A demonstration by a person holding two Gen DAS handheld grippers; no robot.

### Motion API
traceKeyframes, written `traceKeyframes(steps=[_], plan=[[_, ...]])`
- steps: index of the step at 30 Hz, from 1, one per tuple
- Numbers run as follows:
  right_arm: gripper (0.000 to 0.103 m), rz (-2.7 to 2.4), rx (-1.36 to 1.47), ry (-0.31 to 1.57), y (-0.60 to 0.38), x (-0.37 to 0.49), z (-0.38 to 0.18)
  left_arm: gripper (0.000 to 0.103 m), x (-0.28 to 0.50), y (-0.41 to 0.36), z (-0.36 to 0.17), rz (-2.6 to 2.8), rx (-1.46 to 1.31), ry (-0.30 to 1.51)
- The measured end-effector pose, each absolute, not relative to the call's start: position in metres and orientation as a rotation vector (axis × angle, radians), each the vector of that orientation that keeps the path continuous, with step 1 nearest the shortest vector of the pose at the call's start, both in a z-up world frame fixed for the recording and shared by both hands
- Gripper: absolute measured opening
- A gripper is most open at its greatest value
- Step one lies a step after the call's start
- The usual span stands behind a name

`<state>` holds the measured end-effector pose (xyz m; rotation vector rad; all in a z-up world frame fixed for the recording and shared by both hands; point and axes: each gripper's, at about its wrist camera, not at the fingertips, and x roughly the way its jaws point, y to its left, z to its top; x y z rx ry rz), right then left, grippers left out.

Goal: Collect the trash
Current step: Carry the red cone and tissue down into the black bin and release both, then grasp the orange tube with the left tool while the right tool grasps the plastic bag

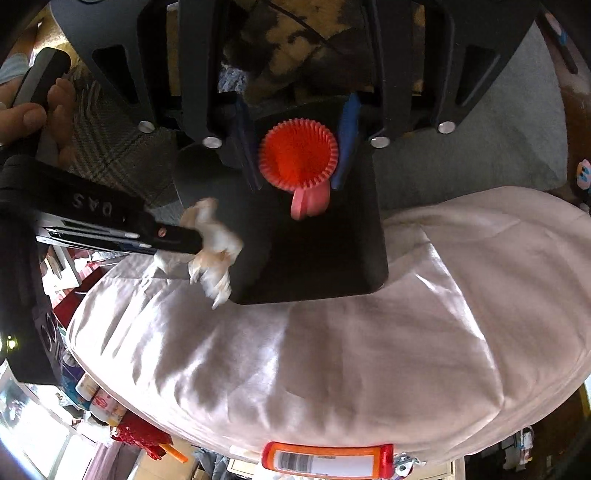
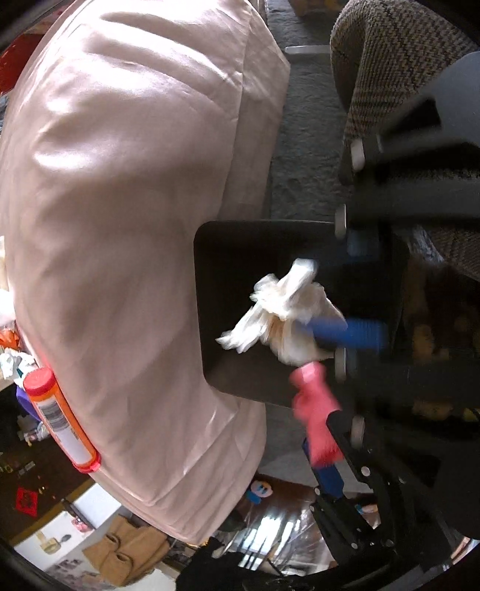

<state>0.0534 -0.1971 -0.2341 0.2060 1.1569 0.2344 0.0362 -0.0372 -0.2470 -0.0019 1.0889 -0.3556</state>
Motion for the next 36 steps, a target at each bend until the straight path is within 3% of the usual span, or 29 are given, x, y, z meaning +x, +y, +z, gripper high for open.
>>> traceKeyframes(steps=[1, 2, 6, 11, 14, 30, 33, 36], plan=[[0.073, 0.224, 0.204, 1.144, -0.199, 0.053, -0.232, 0.052, 0.036, -0.035, -0.246, -0.352, -0.003, 1.084], [0.073, 0.215, 0.196, 1.135, -0.198, 0.054, -0.229, 0.06, 0.037, -0.035, -0.245, -0.346, -0.003, 1.078], [0.075, 0.202, 0.197, 1.123, -0.2, 0.056, -0.225, 0.075, 0.038, -0.028, -0.237, -0.328, 0.002, 1.058], [0.09, 0.184, 0.165, 1.087, -0.204, 0.06, -0.208, 0.087, 0.04, -0.017, -0.219, -0.294, 0.001, 1.017], [0.092, 0.177, 0.177, 1.036, -0.214, 0.064, -0.189, 0.09, 0.042, -0.008, -0.202, -0.266, -0.011, 0.98], [0.089, 0.274, 0.127, 0.869, -0.184, 0.088, -0.122, 0.091, 0.066, 0.027, -0.149, -0.174, 0.004, 0.871], [0.083, 0.283, 0.117, 0.869, -0.177, 0.094, -0.12, 0.091, 0.074, 0.032, -0.142, -0.164, 0.007, 0.853], [0.062, 0.301, 0.114, 0.892, -0.171, 0.102, -0.124, 0.091, 0.084, 0.036, -0.134, -0.154, 0.011, 0.836]])
